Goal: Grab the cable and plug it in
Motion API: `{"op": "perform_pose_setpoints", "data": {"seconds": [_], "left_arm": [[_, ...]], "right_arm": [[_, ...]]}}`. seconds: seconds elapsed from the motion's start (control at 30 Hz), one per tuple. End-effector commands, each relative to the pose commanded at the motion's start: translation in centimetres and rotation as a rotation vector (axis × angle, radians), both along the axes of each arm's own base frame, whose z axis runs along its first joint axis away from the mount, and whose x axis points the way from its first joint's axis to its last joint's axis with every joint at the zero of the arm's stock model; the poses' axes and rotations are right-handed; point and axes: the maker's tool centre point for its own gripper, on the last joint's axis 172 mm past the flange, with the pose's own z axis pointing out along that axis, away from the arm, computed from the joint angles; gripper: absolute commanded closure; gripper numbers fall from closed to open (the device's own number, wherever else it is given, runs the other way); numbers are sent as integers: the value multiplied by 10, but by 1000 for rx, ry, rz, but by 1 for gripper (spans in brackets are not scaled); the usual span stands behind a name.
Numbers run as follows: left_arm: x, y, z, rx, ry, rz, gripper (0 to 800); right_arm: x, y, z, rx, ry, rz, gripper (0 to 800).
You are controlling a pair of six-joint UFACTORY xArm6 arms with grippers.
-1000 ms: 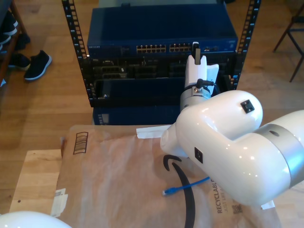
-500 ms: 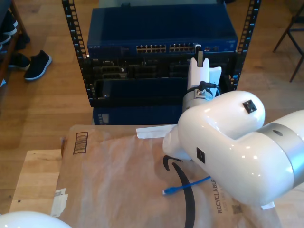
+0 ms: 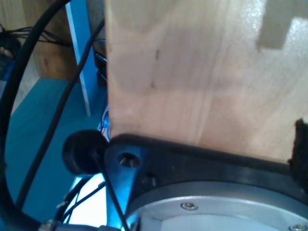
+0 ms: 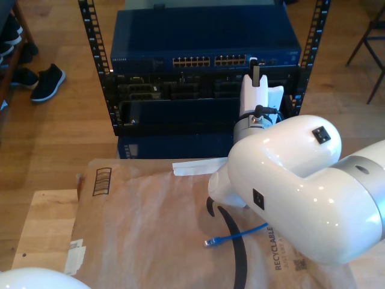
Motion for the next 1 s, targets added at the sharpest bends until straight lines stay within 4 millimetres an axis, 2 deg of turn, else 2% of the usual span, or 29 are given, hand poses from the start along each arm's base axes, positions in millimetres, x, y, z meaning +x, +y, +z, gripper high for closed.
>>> {"op": "perform_pose_setpoints", "data": {"seconds": [0.17, 0.47, 0.7, 0.93, 1.0], "left_arm": [[0, 0, 0, 0, 0, 0, 0], [0, 0, 0, 0, 0, 0, 0], [0, 1, 0, 2, 0, 0, 0], [0, 0, 0, 0, 0, 0, 0], [0, 0, 0, 0, 0, 0, 0]], "right_arm": [[2, -2, 0, 2, -2, -4, 539], [4, -4, -3, 13, -1, -5, 607], [4, -3, -7, 7, 3, -1, 619], [7, -11, -15, 4, 14, -13, 708], [7, -9, -14, 1, 10, -4, 758]]}}
